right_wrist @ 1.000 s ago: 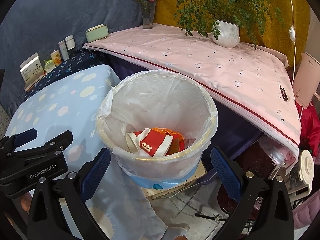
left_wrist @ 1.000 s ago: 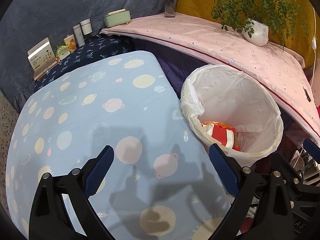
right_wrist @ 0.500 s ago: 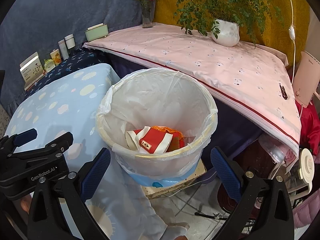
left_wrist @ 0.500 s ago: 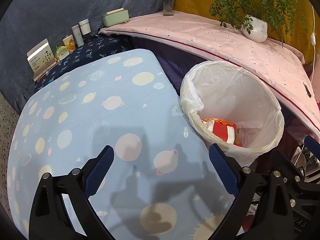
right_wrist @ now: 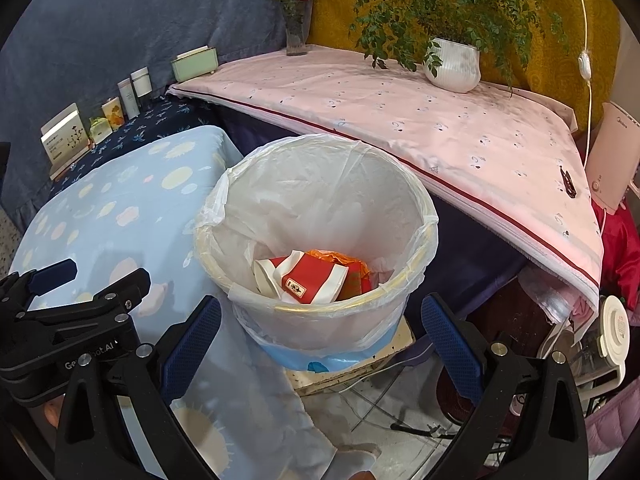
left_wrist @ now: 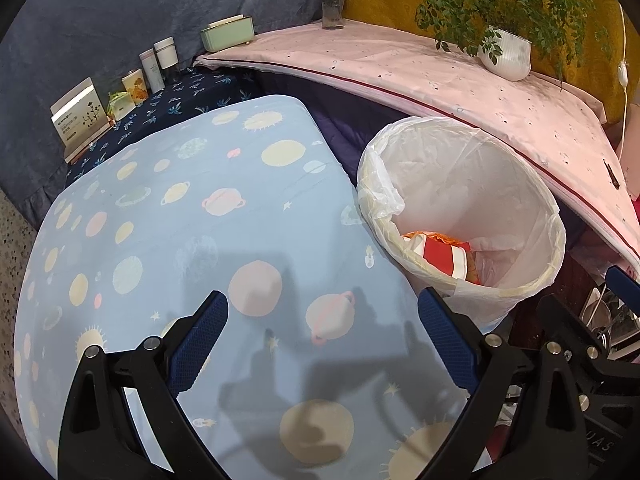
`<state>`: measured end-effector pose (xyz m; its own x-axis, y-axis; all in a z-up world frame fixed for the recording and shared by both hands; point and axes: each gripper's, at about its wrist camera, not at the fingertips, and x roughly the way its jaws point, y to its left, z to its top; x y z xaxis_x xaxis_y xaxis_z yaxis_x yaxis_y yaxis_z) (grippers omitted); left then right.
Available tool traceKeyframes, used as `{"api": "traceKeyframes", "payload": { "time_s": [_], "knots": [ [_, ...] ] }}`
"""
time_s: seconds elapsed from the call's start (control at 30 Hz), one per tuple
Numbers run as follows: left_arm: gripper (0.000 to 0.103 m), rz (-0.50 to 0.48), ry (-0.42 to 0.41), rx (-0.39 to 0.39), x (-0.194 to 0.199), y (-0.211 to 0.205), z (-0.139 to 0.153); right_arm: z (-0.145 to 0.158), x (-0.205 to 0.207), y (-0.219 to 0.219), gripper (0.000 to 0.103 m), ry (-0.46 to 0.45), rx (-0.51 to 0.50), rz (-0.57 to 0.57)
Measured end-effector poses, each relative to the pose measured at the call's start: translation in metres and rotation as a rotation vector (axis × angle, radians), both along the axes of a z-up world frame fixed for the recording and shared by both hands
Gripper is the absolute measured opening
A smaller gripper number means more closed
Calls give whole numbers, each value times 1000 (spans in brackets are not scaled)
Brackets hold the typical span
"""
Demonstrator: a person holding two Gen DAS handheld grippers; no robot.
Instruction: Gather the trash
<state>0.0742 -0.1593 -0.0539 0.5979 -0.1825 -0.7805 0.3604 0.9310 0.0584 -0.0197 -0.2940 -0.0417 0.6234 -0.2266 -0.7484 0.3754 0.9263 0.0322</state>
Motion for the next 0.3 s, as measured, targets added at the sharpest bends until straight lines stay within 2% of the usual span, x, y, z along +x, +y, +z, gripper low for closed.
{"api": "traceKeyframes", "payload": {
  "time_s": [0.3],
  "knots": [
    [91, -5, -2, -19, -1, 3, 1, 3, 1, 2, 97, -2, 0, 3]
  ]
}}
